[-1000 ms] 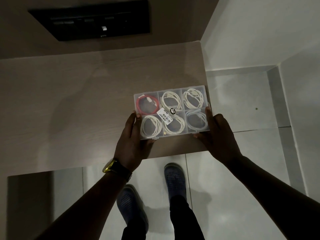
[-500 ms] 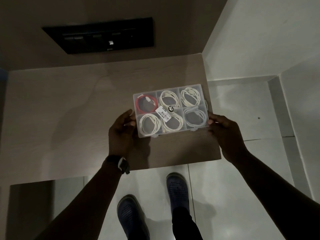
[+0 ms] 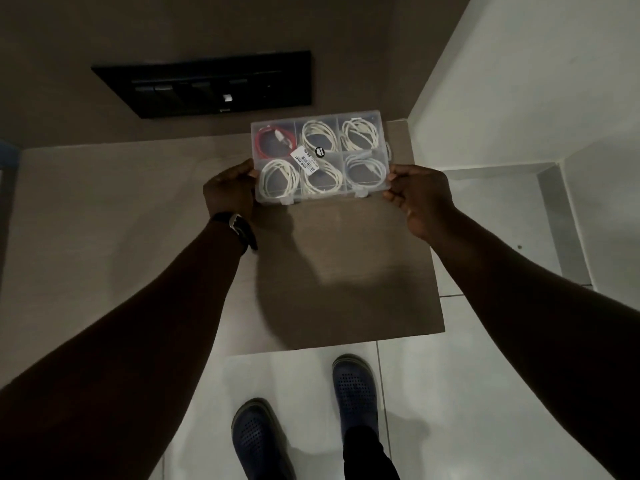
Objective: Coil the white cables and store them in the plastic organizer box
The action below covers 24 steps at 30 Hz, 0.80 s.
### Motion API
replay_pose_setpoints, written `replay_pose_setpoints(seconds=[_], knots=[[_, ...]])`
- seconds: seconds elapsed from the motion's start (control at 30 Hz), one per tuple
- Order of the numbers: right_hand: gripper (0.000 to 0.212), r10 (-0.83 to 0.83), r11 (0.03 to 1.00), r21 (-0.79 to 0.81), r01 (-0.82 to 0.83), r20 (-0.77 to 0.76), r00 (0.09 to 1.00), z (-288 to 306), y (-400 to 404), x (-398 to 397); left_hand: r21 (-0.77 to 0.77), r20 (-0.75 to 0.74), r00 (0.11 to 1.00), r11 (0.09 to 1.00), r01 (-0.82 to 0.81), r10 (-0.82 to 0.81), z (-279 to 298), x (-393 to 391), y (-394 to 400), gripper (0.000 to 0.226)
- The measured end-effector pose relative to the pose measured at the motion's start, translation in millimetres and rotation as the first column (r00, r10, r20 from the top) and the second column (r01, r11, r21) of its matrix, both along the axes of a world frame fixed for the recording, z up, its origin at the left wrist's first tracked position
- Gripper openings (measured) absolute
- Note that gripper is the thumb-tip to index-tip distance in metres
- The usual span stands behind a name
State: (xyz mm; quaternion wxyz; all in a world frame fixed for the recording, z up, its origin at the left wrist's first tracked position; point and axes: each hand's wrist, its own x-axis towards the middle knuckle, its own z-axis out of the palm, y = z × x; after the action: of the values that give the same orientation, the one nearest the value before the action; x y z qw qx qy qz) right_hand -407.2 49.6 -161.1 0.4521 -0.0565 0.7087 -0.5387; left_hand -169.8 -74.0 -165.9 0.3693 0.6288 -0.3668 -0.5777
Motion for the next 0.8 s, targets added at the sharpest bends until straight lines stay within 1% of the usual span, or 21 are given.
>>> replay_pose_setpoints(seconds=[0.03, 0.1, 0.23, 0.27, 0.37, 0.47, 0.63, 0.8], knots=[[0.023, 0.004, 1.0, 0.0, -0.004, 0.005, 1.0, -0.1, 0.5, 1.3, -0.015, 0.039, 0.999, 1.0, 0.011, -0.01, 1.7, -0.7, -0.4, 0.032], [0.026, 0.008, 1.0, -0.008, -0.008, 0.01, 1.0, 0.1, 3.3, 4.0, -0.017, 0.053, 0.998, 1.0, 0.025, -0.024, 3.0, -1.0, 1.1, 0.032], [0.025, -0.008, 1.0, -0.017, 0.008, -0.006, 1.0, 0.5, 3.8, 6.5, 0.012, -0.037, 0.999, 1.0, -0.005, 0.005, 0.2, 1.4, -0.6, 0.032], [0.023, -0.013, 1.0, -0.018, 0.013, -0.008, 1.0, 0.1, 3.5, 7.0, 0.011, -0.032, 0.999, 1.0, -0.001, 0.002, -2.1, 1.8, -1.0, 0.031], [0.018, -0.025, 1.0, -0.02, 0.024, -0.021, 0.999, -0.5, 3.4, 9.0, -0.023, 0.091, 0.994, 0.998, 0.06, -0.058, -6.8, 2.7, -2.0, 0.029], [0.023, -0.011, 1.0, -0.011, 0.01, -0.098, 0.995, -3.7, 3.7, 10.1, -0.046, 0.147, 0.984, 0.993, 0.104, -0.097, -9.9, 4.3, -2.6, 0.028], [0.024, 0.044, 0.999, -0.001, -0.046, -0.226, 0.973, -7.1, 5.6, 13.6, -0.125, 0.272, 0.947, 0.969, 0.213, -0.173, -7.0, 7.3, 0.5, 0.025], [0.023, 0.113, 0.993, 0.016, -0.114, -0.329, 0.937, 4.3, 12.8, 14.0, -0.098, 0.274, 0.949, 0.977, 0.189, -0.156, -7.4, 11.5, -2.0, 0.027]])
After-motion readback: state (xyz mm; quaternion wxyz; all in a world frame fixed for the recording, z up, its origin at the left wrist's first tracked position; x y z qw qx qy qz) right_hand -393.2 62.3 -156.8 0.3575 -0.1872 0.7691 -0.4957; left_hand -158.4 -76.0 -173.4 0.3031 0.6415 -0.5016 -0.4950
